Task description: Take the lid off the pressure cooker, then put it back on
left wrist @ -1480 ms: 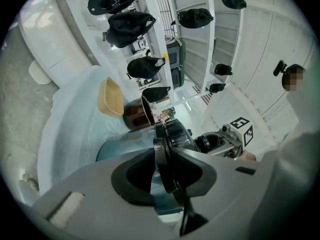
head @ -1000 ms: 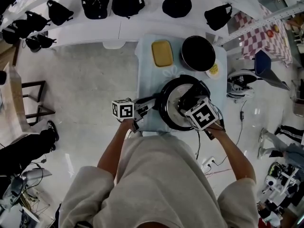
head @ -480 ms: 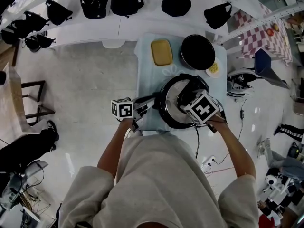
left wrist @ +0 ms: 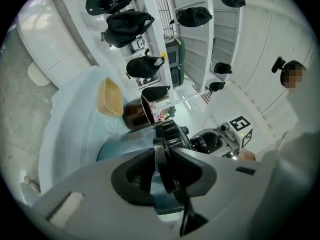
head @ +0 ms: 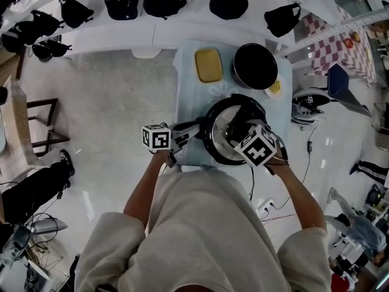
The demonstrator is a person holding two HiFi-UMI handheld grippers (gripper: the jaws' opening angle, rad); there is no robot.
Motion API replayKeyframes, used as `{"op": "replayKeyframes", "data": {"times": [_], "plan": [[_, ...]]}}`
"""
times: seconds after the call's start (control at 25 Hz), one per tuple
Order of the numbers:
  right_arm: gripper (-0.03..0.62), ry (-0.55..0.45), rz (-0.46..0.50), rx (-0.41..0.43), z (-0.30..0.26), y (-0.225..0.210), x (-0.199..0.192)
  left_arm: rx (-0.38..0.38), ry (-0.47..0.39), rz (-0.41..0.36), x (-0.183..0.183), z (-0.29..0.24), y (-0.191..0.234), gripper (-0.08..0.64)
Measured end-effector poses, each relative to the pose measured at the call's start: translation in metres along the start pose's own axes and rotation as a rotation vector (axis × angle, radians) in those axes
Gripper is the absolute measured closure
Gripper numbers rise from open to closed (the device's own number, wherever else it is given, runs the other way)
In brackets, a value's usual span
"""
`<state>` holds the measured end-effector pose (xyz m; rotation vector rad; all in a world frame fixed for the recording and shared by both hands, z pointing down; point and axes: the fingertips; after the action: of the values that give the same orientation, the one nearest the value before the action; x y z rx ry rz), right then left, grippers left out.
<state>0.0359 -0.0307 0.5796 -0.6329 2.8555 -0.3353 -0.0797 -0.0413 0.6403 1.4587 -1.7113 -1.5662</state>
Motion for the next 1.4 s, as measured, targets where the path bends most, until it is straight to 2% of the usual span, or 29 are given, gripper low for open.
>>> {"op": "replayKeyframes", "data": {"times": [0.28,0.72,0.92,1.0,1.12,1.4], "plan": [[0.318,0.006,0.005,0.023,-0.002,0.000,0.002,-0.004,-0.017,0.021,0.000,0.002,0.000,0.462],[0.313,0.073,0.168,0.057,-0.002,0.002,0.003,-0.004,-0.004,0.007,0.001,0.001,-0.002,0.460],[0.311,0.035,0.192,0.057,-0.004,0.004,0.003,-0.003,-0.006,0.007,0.000,0.001,0.000,0.460],[0.310,0.051,0.239,0.064,-0.004,0.005,0.002,-0.004,-0.004,0.008,0.000,0.001,-0.001,0.460],[0.310,0.111,0.364,0.073,-0.006,0.010,0.001,0.003,0.003,-0.004,0.000,0.000,-0.002,0.459],[0.307,0.187,0.529,0.092,-0.009,0.014,-0.001,0.009,0.004,-0.014,0.001,0.000,0.000,0.456]]}}
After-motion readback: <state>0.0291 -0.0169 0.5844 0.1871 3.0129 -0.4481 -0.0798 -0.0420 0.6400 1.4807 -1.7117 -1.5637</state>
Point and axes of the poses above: the fingertips, and each gripper's own axes: z backward along the fingers, y to its left, x out of its top, and after that the axes turned 10 degrees about x, right-handed
